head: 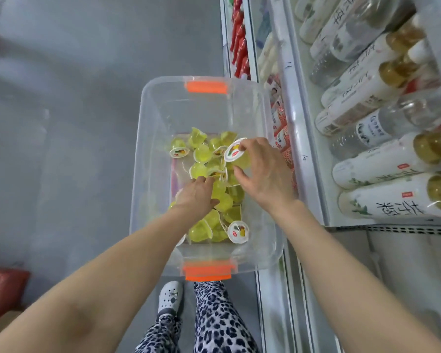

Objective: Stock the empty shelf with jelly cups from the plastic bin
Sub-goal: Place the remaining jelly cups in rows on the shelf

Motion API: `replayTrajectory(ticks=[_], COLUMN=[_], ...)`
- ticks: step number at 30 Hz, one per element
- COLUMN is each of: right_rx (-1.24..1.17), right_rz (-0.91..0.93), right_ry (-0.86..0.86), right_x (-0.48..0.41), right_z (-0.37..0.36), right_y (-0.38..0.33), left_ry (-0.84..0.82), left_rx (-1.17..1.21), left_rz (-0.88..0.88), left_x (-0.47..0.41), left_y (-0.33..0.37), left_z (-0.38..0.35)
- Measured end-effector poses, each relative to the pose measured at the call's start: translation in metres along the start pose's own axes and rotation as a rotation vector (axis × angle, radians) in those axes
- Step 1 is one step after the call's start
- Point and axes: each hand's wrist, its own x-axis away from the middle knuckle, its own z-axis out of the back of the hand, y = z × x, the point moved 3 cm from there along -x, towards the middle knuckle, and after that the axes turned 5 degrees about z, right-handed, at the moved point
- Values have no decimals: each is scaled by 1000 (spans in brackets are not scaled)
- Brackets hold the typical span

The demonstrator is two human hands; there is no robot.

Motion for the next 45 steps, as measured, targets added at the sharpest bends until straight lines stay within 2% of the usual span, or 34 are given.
replayTrajectory(ticks=[9, 14, 22, 32, 39, 45], right_rx=[-37, -130, -81, 77, 215, 368], right_rz=[-33, -170, -281, -533, -707, -794], right_ry=[-12, 48, 200, 443, 622, 786], right_x=[0, 8, 73, 230, 353, 456], right_z=[1, 18, 70, 168, 242, 306], right_y=[-3, -20, -78, -180, -221, -246], left_ry=[55, 137, 269, 378, 335, 393], left_rx=[156, 254, 307, 201, 100, 53], left_rz=[13, -74, -259, -686, -970, -1243], left_x=[17, 54, 132, 259, 340, 419], left_y=[-1, -8, -18, 20, 103, 185], left_z=[13, 38, 59, 66, 63, 46])
